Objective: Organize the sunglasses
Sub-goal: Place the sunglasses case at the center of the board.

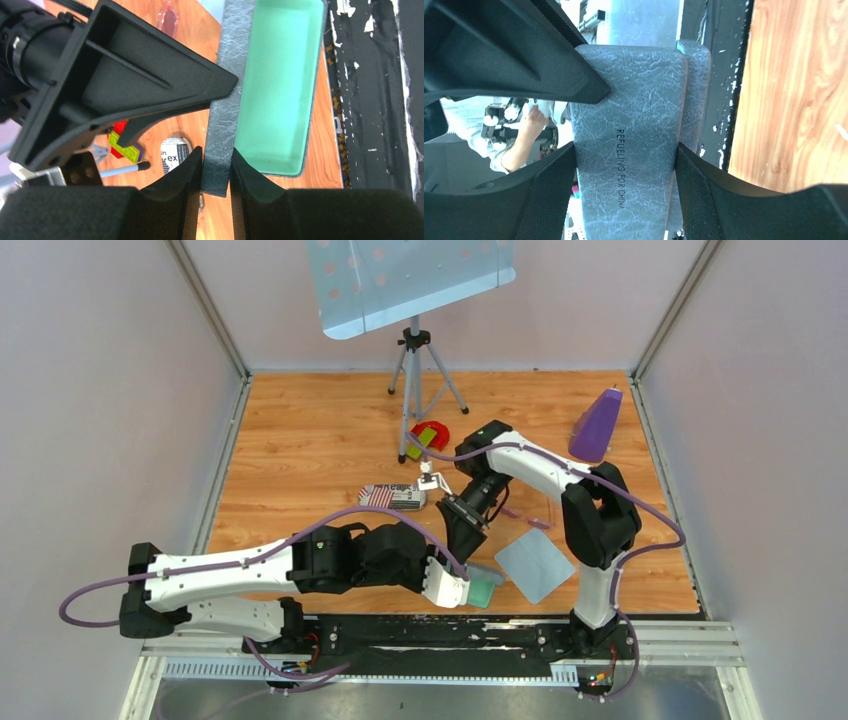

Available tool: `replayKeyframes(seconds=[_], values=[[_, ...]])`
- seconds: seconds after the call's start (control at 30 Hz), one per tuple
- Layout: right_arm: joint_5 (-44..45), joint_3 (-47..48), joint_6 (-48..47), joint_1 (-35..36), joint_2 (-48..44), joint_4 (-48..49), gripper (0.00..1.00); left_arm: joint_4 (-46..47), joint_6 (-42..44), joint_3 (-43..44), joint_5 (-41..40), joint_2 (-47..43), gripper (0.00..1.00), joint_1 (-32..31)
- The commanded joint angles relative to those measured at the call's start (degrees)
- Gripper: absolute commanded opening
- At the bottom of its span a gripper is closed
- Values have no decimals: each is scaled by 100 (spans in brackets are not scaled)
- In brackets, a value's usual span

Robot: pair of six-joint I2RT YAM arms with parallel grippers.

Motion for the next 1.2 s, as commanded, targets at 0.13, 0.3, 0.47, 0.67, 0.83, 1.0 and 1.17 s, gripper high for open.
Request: replayKeyframes(seconds=[0.13,0.3,0.47,0.67,0.83,1.0,1.17], values=[[53,630,193,-887,-393,-383,99,758,-780,-731,-521,-633,0,38],[109,853,228,-1347,-536,-379,99,983,-913,-1078,-598,-709,0,78],[192,638,126,-1840,-849,-379,99,1693,-1250,-1626,-397,-630,0,834],[418,13,-86,-2775,-1646,-379,99,3674,-1333,-2876,-681,-1052,0,1386],[1164,-595,-621,-3247,-2379,-366,99,4208,-1135,-3069,-227,-1058,0,1709],[1825,-1539,-274,-3492,-3198,828,99,4493,-1127,-3006,279,-682,0,2111],[2343,-2160,373,-3956,-4023,2129,99,4701,-1253,-2923,648,-236,0,2350]])
